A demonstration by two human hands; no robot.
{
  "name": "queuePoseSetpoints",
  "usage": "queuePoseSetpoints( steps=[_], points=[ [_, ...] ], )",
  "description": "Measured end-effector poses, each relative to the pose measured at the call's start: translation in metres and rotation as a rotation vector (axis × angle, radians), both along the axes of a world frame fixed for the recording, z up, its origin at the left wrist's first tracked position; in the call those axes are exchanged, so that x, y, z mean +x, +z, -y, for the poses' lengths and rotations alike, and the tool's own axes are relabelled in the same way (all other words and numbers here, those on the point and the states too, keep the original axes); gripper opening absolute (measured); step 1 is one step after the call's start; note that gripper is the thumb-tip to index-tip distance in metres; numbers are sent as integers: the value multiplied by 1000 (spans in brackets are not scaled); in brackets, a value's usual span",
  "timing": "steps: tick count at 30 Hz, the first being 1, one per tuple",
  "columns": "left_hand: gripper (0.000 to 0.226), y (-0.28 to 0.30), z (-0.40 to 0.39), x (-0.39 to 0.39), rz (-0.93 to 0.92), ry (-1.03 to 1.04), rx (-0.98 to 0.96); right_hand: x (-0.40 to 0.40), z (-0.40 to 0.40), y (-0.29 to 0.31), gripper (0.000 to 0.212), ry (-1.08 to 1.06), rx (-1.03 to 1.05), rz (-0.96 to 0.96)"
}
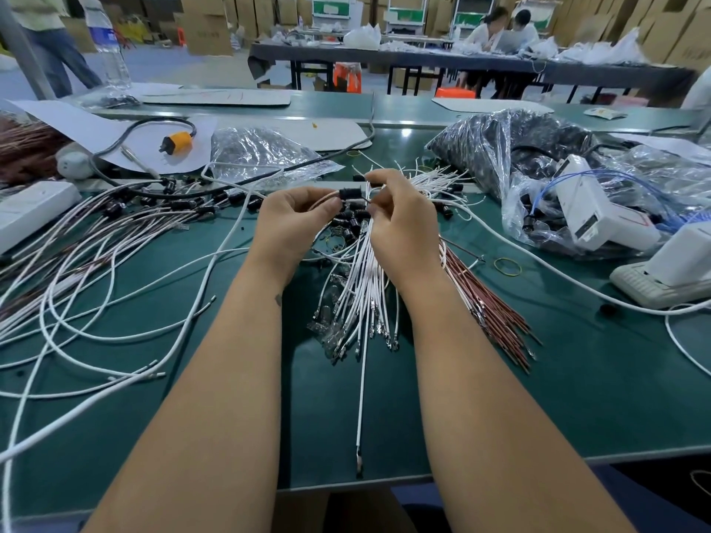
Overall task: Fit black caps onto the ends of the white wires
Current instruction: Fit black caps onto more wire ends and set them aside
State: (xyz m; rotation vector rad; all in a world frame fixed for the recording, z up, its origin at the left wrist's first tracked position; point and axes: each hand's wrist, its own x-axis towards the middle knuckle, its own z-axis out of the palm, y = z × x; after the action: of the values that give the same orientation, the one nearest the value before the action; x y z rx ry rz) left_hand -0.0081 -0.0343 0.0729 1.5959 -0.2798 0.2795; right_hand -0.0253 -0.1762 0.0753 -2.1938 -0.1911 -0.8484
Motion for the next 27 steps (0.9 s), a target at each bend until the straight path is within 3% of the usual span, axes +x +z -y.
queuePoseSetpoints(
  steps=[7,12,16,21,24,27],
  points=[
    [10,-1,-1,1,-8,37,63,0,-2,-1,56,-52,-172,-28],
    [11,-3,2,2,0,17,149,-1,-1,-2,54,-51,-199,-39],
    [14,-4,2,4,50,29,178,-3,-4,0,42,-17,-179,-37],
    [17,-5,6,4,72,51,238,0,-4,-2,18,-21,-318,-64],
    [3,-7,7,6,52,196,400,2,-3,-4,17,-138,-401,-62],
    [15,-8,4,9,-43,460,635,3,-1,-5,19,-237,-436,-81]
  ],
)
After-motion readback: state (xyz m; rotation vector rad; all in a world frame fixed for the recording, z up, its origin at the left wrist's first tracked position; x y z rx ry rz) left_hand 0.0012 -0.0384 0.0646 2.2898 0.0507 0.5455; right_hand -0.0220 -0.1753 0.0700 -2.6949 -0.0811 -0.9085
